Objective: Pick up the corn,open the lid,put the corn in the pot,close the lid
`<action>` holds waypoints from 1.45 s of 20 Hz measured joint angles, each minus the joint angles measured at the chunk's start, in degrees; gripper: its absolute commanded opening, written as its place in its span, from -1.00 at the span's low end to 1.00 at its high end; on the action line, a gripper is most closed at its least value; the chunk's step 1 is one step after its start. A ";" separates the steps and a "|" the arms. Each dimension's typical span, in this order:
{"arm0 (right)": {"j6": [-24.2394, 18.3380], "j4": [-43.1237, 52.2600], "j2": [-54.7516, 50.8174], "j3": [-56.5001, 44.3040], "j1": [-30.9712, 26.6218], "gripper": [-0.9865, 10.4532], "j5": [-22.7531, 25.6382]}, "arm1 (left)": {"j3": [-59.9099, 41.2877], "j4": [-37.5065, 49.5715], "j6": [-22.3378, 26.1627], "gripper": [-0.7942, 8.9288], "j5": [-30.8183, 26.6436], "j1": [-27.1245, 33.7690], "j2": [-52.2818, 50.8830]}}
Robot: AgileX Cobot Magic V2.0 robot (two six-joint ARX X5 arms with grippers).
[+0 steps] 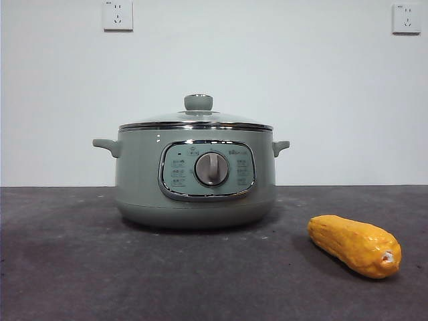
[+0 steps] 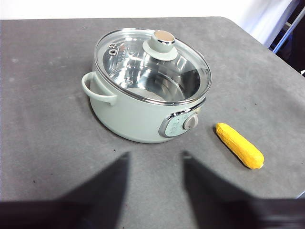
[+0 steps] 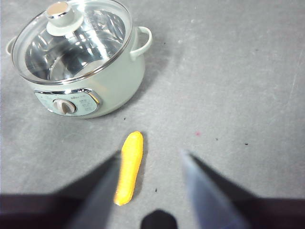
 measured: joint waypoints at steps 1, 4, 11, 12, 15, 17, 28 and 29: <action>0.04 -0.13 0.55 0.00 0.00 0.33 -0.81 | 0.00 0.00 0.00 0.52 0.24 0.00 0.07; 0.04 -1.22 2.89 0.00 0.00 0.33 -3.06 | 0.00 0.00 -0.11 0.52 0.61 0.00 0.09; 0.77 -1.36 10.97 0.11 4.04 0.32 -4.24 | 0.00 0.02 -0.17 0.52 0.68 -1.05 0.26; 0.90 -1.33 13.55 0.13 5.66 0.32 -4.15 | 0.00 0.02 -0.17 0.52 0.68 -1.14 0.44; 2.01 -0.83 22.77 0.13 12.13 0.32 -0.33 | 0.00 0.02 -0.17 0.52 0.81 -1.14 0.94; 2.99 0.52 29.16 0.13 16.13 0.32 2.36 | 0.00 0.04 -0.20 0.52 1.66 -1.14 1.27; 10.10 8.94 51.95 0.13 27.52 0.16 13.16 | 0.00 0.04 -0.17 0.52 2.12 -1.33 3.10; 10.62 9.33 53.07 0.13 27.89 0.16 13.27 | 0.00 0.04 -0.17 0.52 2.12 -1.38 3.17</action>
